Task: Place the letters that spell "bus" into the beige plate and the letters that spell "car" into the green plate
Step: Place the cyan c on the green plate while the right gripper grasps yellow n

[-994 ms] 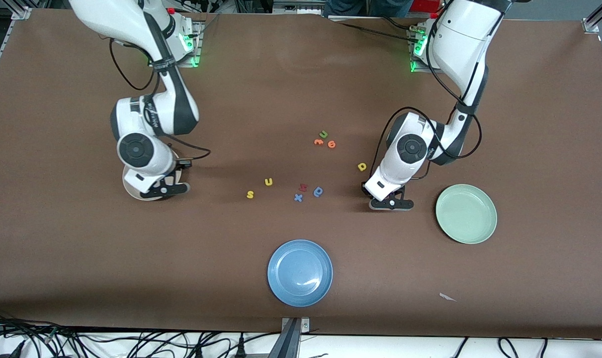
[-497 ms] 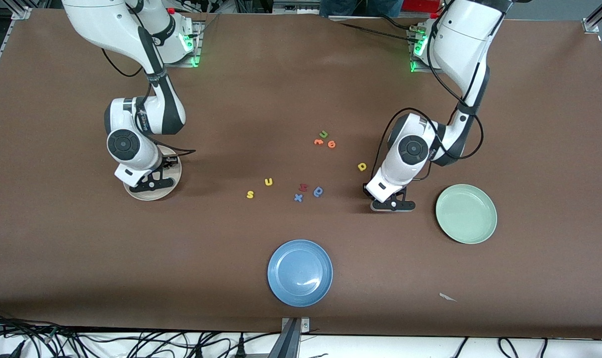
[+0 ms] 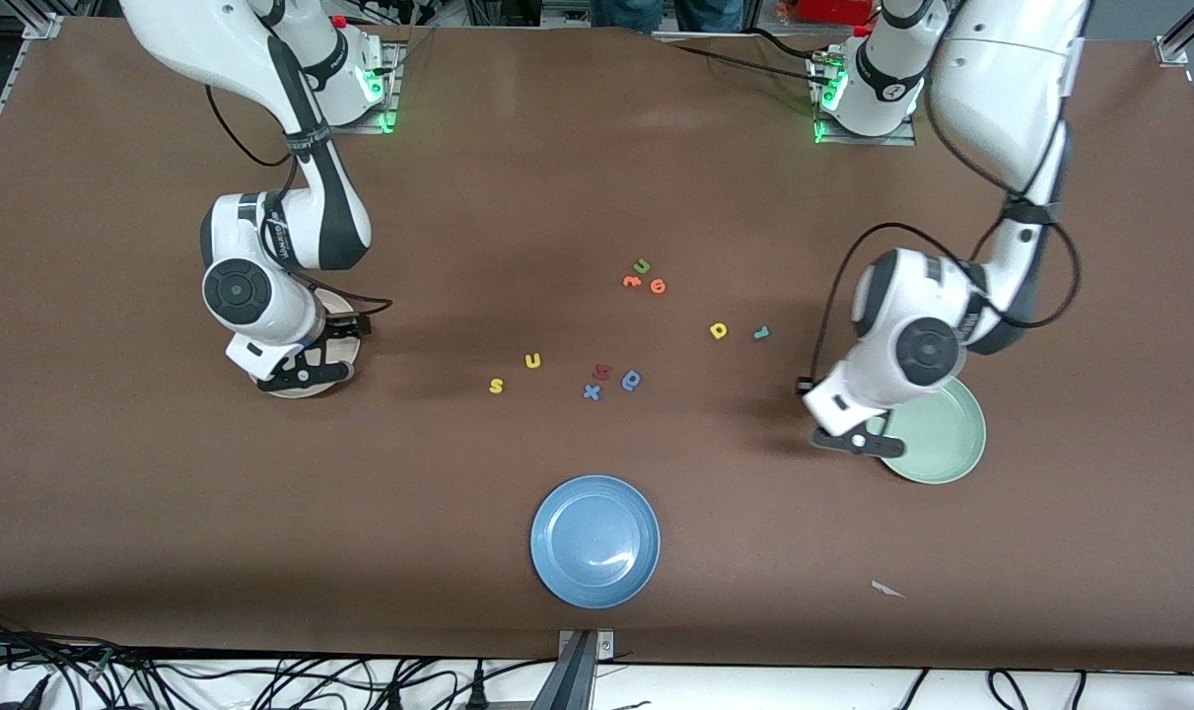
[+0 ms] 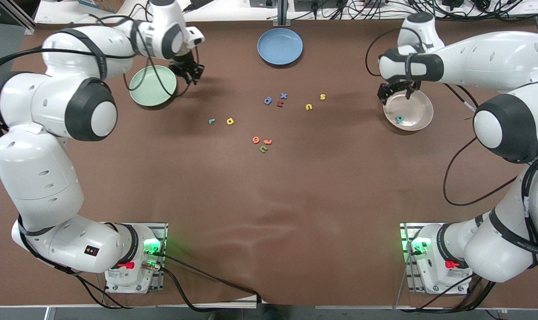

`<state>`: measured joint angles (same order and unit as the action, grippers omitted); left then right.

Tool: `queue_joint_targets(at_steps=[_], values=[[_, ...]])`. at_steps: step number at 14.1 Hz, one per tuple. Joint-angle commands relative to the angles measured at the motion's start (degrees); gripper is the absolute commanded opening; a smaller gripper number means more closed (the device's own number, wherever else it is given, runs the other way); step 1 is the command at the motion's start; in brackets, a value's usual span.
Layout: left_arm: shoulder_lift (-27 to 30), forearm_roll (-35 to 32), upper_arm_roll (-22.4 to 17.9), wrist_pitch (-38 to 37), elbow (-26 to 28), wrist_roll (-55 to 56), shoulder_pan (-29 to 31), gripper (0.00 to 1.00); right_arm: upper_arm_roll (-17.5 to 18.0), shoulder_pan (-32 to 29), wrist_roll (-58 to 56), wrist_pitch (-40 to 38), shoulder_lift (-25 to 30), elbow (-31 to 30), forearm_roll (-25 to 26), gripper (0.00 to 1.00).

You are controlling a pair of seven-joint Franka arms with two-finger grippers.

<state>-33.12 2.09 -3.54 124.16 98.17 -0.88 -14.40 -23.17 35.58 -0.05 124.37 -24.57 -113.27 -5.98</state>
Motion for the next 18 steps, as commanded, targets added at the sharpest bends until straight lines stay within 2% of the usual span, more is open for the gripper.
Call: queue_joint_targets(at_steps=[1, 4, 5, 6, 7, 8, 10, 11, 13, 15, 18], values=[[0.7, -5.8, -0.1, -1.5, 0.4, -10.2, 5.3, 0.17, 1.5, 1.5, 7.8, -3.4, -1.4, 6.5, -3.5, 0.99], [-0.2, -11.9, 0.1, -0.8, 0.4, -12.3, 8.6, 0.17, 7.0, 1.8, 18.6, -3.3, -6.0, 13.5, -6.5, 0.98], [-1.0, -12.5, 0.1, 0.3, 0.5, -12.4, 8.6, 0.21, 8.6, 1.9, 22.4, -3.3, -7.8, 16.0, -7.2, 0.93], [-1.7, -13.3, 0.1, 0.9, 0.6, -12.4, 8.5, 0.42, 10.3, 1.9, 25.2, -3.1, -9.4, 18.5, -7.2, 0.84], [-2.0, -14.7, 0.1, 0.9, 0.4, -12.3, 8.3, 0.88, 11.6, 1.9, 26.8, -2.8, -10.7, 19.7, -7.2, 0.71], [-1.9, -15.0, 0.2, 0.8, 0.3, -11.6, 8.1, 1.00, 13.1, 1.9, 28.5, -1.9, -11.9, 20.1, -7.1, 0.66], [-1.6, -14.4, 0.3, 0.7, 0.1, -11.2, 7.8, 1.00, 15.6, 1.9, 33.0, 3.2, -14.1, 20.9, -7.2, 0.57], [-1.4, -13.3, 0.5, 0.6, -0.1, -9.7, 7.8, 1.00, 16.9, 2.0, 35.0, 5.6, -15.1, 20.9, -7.0, 0.57], [-0.7, -6.5, 3.0, 1.0, 1.0, -3.5, 8.1, 1.00, 17.5, 3.1, 35.6, 10.0, -16.7, 20.9, -7.0, 0.57], [2.2, -4.4, 4.9, 3.5, 5.3, -1.5, 8.5, 1.00, 17.5, 3.5, 36.3, 11.2, -17.4, 20.9, -7.1, 0.57], [7.5, -1.3, 6.8, 12.0, 15.9, 3.8, 8.1, 1.00, 17.5, 4.5, 37.0, 11.5, -18.1, 20.9, -7.1, 0.57]])
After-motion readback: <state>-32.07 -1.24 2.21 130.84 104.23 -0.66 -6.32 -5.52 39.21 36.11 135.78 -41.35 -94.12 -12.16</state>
